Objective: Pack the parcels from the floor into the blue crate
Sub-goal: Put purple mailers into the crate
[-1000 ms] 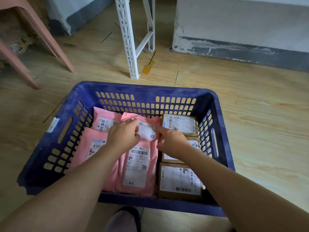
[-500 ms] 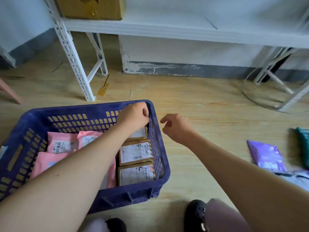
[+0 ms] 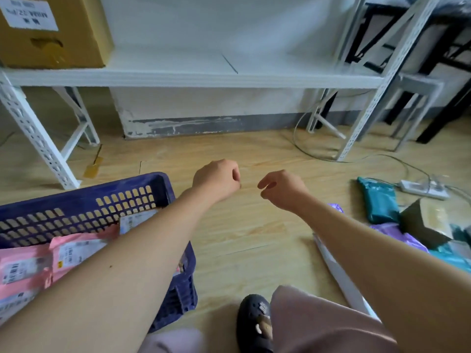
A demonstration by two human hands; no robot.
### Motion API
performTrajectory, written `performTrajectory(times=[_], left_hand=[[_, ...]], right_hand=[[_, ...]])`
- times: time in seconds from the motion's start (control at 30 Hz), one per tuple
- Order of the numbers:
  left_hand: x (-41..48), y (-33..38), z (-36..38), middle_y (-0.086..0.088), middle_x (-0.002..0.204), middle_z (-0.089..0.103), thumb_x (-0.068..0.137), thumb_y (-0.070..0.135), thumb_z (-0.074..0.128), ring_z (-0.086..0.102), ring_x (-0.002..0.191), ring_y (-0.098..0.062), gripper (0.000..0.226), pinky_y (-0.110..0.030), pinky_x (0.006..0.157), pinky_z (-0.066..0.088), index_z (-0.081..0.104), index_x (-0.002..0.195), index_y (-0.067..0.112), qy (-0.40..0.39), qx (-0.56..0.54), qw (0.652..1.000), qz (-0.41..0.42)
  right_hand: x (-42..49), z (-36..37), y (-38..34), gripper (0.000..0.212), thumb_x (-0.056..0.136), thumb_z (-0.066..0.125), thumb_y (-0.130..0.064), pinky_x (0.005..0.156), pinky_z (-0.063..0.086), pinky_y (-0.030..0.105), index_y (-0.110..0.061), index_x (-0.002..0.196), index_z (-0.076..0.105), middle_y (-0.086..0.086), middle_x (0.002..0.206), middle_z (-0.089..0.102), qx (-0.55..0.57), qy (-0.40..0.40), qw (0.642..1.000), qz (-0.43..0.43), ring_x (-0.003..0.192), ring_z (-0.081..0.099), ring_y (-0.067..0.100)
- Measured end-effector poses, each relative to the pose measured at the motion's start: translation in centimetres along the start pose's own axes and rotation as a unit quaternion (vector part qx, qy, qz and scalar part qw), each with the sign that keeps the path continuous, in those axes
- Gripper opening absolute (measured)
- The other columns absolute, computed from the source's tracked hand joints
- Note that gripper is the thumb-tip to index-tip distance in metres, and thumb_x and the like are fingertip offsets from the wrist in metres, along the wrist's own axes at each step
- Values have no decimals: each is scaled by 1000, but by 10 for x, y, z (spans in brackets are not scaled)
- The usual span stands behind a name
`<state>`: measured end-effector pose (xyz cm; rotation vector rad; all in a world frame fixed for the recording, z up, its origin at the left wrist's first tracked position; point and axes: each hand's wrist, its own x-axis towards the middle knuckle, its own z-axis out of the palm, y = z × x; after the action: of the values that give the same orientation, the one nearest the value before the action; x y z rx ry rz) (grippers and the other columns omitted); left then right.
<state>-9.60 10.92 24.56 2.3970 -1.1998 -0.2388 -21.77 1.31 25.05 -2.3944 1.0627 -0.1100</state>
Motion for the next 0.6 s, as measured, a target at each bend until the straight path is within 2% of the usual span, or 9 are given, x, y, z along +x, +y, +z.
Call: performTrajectory(times=[0.13,0.3,0.6], left_hand=[[1,28,7,9,94,64,82,22,57,56,85,-17,9,-25,67,38,62,84,29,-11,3,999,31],[11,59,28,9,91,64,82,20,54,57,83,-17,11,-25,66,39,62,82,28,-18,2,999,39],[24,133,129,7,96,66,82,20,52,59,90,-20,14,-24,70,42,63,86,26,-103,-20,992,67]], right_hand=[[-8,-19,23,25,84,59,-13,86,53,30,-20,105,70,5,108,69,-16,13,1000,20,98,63,23],[-8,-20,62,26,83,59,-12,85,46,25,-19,106,70,3,112,67,-5,26,999,39,104,60,21],[-16,-23,178,27,84,54,-11,84,44,25,-17,105,70,4,111,68,18,34,990,139,108,59,23]])
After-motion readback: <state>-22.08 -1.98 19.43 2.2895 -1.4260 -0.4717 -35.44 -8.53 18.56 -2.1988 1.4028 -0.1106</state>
